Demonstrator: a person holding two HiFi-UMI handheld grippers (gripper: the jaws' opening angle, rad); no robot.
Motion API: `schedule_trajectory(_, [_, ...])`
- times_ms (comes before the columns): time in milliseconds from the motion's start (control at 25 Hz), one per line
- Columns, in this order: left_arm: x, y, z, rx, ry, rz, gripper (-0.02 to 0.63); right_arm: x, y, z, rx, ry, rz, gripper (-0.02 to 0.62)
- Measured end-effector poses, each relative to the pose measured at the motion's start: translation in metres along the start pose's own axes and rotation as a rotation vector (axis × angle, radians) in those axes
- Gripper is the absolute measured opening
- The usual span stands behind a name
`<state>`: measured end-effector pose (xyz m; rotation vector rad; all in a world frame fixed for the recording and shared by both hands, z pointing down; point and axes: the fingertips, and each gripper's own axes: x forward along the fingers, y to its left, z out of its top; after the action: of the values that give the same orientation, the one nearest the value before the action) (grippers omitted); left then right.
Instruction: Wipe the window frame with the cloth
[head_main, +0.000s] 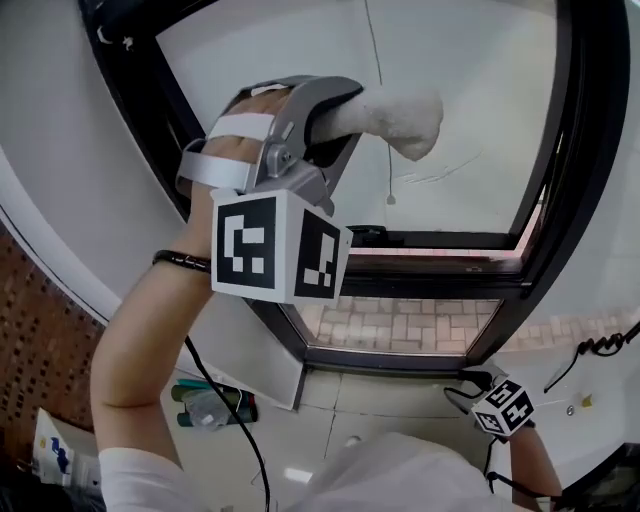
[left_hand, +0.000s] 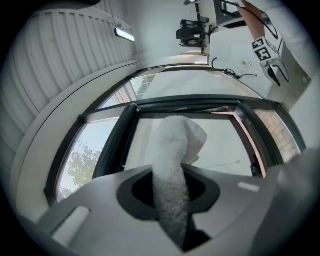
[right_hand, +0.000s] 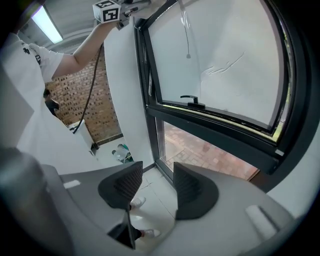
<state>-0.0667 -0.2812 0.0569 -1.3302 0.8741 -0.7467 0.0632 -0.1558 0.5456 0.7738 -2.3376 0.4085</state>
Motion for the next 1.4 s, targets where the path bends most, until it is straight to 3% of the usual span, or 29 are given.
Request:
schedule_trajectory(240, [-0.02, -0.089, -0.1, -0.08, 0.11, -0.041, 0.101, 0.032, 0.019, 0.029, -0.014, -0.001, 0.011, 0.195])
schedule_trajectory(440, [-0.04, -0.173, -0.16, -0.122, 0.171, -0.084, 0.101, 0.049, 0.032, 0.046, -0.017, 0.014, 0.003, 0.195])
schedule_trajectory(720, [-0.05, -0.258, -0.22, -0.205, 0.211, -0.144, 0.101, 0.065, 0.046, 0.05, 0.013, 0.053, -0.019, 0.195])
schedule_trajectory(1080, [-0.042, -0.355, -0.264, -0.259, 0.222, -0.203, 0.101, 0.066, 0.059, 0.037, 0.059, 0.117, -0.062, 0.195])
schedule_trajectory(1400, [-0.042, -0.421, -0.32, -0.295, 0.315, -0.266, 0.1, 0.064, 0.07, 0.03, 0.099, 0.151, -0.096, 0.195])
